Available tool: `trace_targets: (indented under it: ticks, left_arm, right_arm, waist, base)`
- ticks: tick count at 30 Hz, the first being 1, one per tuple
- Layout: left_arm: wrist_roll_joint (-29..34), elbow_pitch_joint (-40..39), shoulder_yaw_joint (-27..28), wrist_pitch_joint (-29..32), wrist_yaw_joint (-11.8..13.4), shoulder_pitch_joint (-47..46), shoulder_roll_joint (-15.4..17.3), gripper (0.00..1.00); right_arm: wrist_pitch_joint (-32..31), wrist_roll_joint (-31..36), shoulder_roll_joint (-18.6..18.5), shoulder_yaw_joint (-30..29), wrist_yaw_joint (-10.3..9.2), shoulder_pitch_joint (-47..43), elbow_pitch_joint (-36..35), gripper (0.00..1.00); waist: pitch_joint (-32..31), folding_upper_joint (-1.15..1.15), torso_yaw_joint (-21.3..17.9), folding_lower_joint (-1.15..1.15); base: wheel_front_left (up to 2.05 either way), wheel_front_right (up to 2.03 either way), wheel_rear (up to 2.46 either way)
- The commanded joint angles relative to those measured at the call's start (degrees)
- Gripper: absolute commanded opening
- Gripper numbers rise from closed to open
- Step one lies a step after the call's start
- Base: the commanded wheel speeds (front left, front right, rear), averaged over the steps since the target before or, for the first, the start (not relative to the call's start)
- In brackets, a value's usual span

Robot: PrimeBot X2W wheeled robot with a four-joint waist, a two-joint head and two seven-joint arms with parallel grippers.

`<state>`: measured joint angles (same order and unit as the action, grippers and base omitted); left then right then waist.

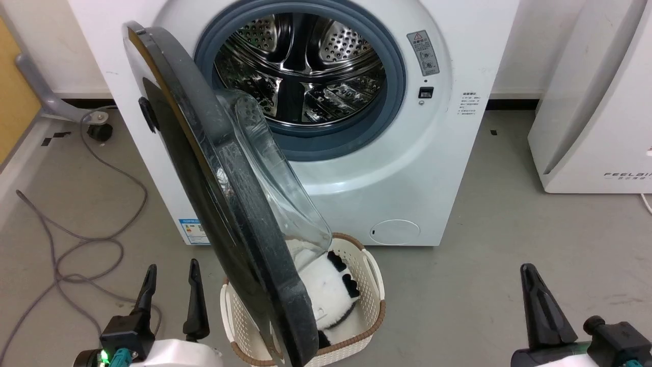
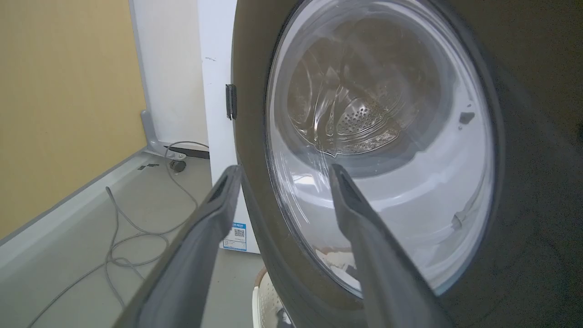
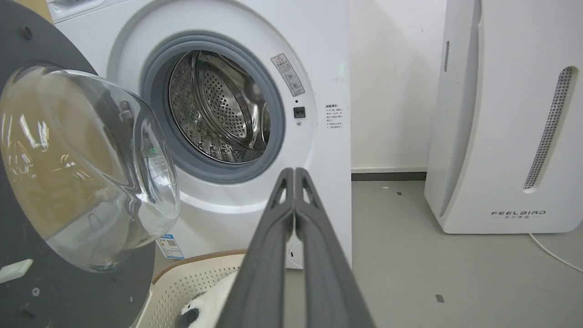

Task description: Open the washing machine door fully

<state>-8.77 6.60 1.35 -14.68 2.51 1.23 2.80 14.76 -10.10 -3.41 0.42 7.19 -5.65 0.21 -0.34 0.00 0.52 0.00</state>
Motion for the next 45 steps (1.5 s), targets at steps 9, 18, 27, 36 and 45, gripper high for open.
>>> trace_targets:
  ticks: [9, 18, 27, 36, 45]
  left_arm:
    - [1.0, 0.1, 0.1, -0.3, 0.7, 0.7, 0.1, 1.0]
    - [2.2, -1.4, 0.7, -0.3, 1.1, -0.3, 0.1, 0.0]
    - [4.4, -7.9, 2.3, -0.3, -0.8, -3.0, 0.1, 0.0]
    - [6.3, -18.1, -0.9, -0.3, -2.8, -6.1, 0.1, 0.0]
    - [7.2, -27.1, -9.5, -0.3, -5.2, -7.7, 0.1, 0.0]
  right_arm:
    - [0.2, 0.0, 0.5, 0.1, 0.3, -1.0, 0.2, 1.0]
    - [0.2, 0.9, 0.5, -0.2, 0.3, -1.5, -0.4, 1.0]
    - [0.2, 0.8, 0.5, -0.5, 0.3, -1.8, -0.8, 1.0]
    - [0.2, 0.9, 0.5, -0.5, 0.3, -2.0, -1.2, 1.0]
    - [0.2, 0.9, 0.5, -0.4, 0.3, -2.3, -1.3, 1.0]
  waist:
    - [0.0, 0.0, 0.4, 0.0]
    - [-0.3, 0.0, 1.0, 0.0]
    - [-0.6, 0.0, 1.8, 0.0]
    - [-0.9, 0.0, 2.4, 0.0]
    - [-1.1, 0.0, 2.4, 0.0]
  base:
    - [0.0, 0.0, 0.0]
    - [0.0, 0.0, 0.0]
    - [0.0, 0.0, 0.0]
    - [0.0, 0.0, 0.0]
    - [0.0, 0.0, 0.0]
